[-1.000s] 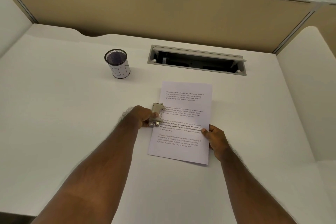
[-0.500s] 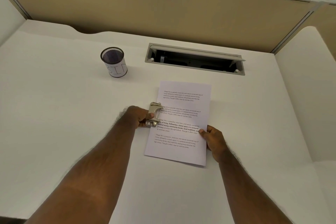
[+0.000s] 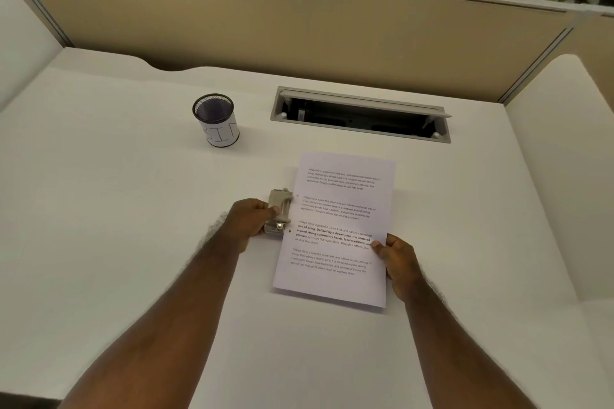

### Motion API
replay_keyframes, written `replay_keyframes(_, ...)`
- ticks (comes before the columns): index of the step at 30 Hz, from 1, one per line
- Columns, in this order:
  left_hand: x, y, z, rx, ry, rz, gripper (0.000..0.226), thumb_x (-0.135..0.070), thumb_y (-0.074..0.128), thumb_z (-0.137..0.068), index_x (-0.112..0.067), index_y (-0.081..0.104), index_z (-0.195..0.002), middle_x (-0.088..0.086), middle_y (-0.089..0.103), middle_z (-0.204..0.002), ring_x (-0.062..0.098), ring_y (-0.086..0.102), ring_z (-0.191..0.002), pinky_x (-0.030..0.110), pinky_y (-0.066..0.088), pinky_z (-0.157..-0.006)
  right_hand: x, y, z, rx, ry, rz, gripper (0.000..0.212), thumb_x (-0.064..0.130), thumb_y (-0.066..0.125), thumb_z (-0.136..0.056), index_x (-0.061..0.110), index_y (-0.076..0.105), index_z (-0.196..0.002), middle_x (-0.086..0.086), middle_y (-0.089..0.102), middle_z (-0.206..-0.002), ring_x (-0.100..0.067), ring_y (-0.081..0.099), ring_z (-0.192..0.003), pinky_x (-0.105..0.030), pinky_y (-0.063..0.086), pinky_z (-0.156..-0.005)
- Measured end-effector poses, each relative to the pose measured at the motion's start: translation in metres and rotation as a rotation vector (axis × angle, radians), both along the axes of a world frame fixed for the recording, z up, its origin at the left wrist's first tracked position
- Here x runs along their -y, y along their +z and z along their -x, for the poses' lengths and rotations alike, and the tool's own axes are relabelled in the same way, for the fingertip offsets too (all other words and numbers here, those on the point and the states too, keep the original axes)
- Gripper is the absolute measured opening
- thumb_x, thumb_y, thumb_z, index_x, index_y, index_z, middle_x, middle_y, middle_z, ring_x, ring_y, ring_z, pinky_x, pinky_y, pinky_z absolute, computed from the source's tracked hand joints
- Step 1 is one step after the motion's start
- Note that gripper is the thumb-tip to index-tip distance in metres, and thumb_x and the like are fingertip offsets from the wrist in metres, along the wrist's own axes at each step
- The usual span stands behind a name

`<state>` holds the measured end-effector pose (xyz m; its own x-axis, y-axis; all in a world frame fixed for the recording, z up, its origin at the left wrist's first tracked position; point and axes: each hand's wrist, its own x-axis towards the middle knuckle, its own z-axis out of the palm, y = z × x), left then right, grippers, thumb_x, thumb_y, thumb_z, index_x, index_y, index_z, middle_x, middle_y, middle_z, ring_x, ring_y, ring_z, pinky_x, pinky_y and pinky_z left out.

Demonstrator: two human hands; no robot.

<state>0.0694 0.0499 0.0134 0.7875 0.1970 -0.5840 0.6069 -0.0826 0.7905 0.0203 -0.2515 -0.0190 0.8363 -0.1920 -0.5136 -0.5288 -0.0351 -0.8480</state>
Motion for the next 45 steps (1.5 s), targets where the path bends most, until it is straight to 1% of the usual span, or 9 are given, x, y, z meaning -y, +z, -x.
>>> replay_keyframes(3, -0.022, 0.004, 0.002, 0.091, 0.052, -0.118, 0.028, -0.021, 0.077, -0.078, 0.003, 0.063, -0.077, 0.013, 0.056, -0.071, 0.020, 0.051, -0.068, 0.034, 0.048, -0.067, 0.002, -0.002, 0.002, 0.002, -0.054, -0.059, 0.020, 0.000, 0.056, -0.090, 0.008, 0.070, -0.102, -0.013, 0.073, -0.101, -0.032, 0.069, -0.086, -0.043, 0.058, -0.078)
replay_keyframes(7, -0.050, 0.002, 0.005, 0.124, 0.059, -0.407, 0.027, -0.034, 0.076, -0.072, -0.010, 0.065, -0.066, 0.004, 0.062, -0.062, 0.023, 0.056, -0.064, 0.036, 0.050, -0.068, 0.003, -0.002, 0.005, 0.016, -0.088, -0.100, 0.023, -0.003, 0.054, -0.090, 0.012, 0.070, -0.096, -0.015, 0.072, -0.102, -0.034, 0.067, -0.087, -0.049, 0.056, -0.083)
replay_keyframes(14, -0.070, -0.002, 0.016, 0.072, 0.030, -0.667, 0.025, -0.034, 0.067, -0.084, -0.009, 0.071, -0.086, 0.011, 0.073, -0.090, 0.033, 0.064, -0.093, 0.035, 0.049, -0.080, 0.004, -0.005, 0.004, 0.005, -0.092, -0.073, 0.023, -0.003, 0.055, -0.089, 0.013, 0.071, -0.094, -0.017, 0.072, -0.104, -0.035, 0.068, -0.086, -0.052, 0.056, -0.084)
replay_keyframes(19, -0.069, -0.007, 0.017, 0.050, 0.009, -0.699, 0.027, -0.035, 0.065, -0.085, -0.010, 0.070, -0.094, 0.011, 0.072, -0.100, 0.033, 0.063, -0.101, 0.032, 0.044, -0.081, 0.005, -0.006, 0.003, -0.007, -0.084, -0.057, 0.022, -0.002, 0.056, -0.088, 0.012, 0.071, -0.096, -0.018, 0.072, -0.105, -0.038, 0.068, -0.091, -0.056, 0.055, -0.085)
replay_keyframes(24, -0.068, -0.010, 0.019, 0.041, 0.013, -0.724, 0.027, -0.032, 0.062, -0.086, -0.010, 0.071, -0.099, 0.013, 0.072, -0.103, 0.034, 0.062, -0.101, 0.028, 0.039, -0.074, 0.003, 0.000, 0.004, -0.003, -0.094, -0.085, 0.024, -0.005, 0.053, -0.090, 0.001, 0.066, -0.109, -0.019, 0.070, -0.104, -0.033, 0.066, -0.086, -0.040, 0.059, -0.074)
replay_keyframes(27, -0.065, -0.006, 0.020, 0.053, 0.026, -0.741, 0.031, -0.031, 0.062, -0.086, -0.010, 0.069, -0.108, 0.013, 0.071, -0.111, 0.034, 0.061, -0.107, 0.031, 0.043, -0.080, 0.004, -0.003, 0.003, -0.011, -0.091, -0.059, 0.021, -0.002, 0.056, -0.089, 0.007, 0.069, -0.102, -0.018, 0.071, -0.105, -0.036, 0.067, -0.089, -0.050, 0.057, -0.083)
replay_keyframes(32, -0.043, 0.013, 0.024, 0.388, 0.095, -0.733, 0.039, -0.019, 0.061, -0.088, -0.010, 0.059, -0.125, 0.011, 0.066, -0.125, 0.032, 0.061, -0.114, 0.033, 0.042, -0.100, 0.003, -0.001, 0.002, -0.017, -0.071, -0.052, 0.019, 0.000, 0.058, -0.088, 0.011, 0.070, -0.096, -0.017, 0.072, -0.105, -0.041, 0.067, -0.095, -0.056, 0.054, -0.087)
replay_keyframes(36, -0.008, 0.020, 0.022, 0.556, -0.110, -0.703, 0.037, -0.008, 0.065, -0.083, -0.008, 0.063, -0.120, 0.010, 0.068, -0.122, 0.030, 0.064, -0.109, 0.026, 0.040, -0.099, 0.002, 0.005, 0.003, -0.027, -0.071, -0.116, 0.022, -0.003, 0.053, -0.091, 0.011, 0.068, -0.101, -0.018, 0.070, -0.108, -0.034, 0.066, -0.091, -0.048, 0.056, -0.084)
replay_keyframes(45, 0.046, 0.019, 0.012, 0.151, -0.359, -0.350, 0.059, -0.023, 0.063, -0.089, -0.014, 0.042, -0.143, 0.006, 0.060, -0.135, 0.022, 0.059, -0.120, 0.032, 0.044, -0.103, 0.010, 0.023, 0.014, 0.013, -0.017, -0.134, 0.020, 0.006, 0.055, -0.094, 0.018, 0.070, -0.101, -0.012, 0.073, -0.108, -0.036, 0.067, -0.100, -0.061, 0.051, -0.090)
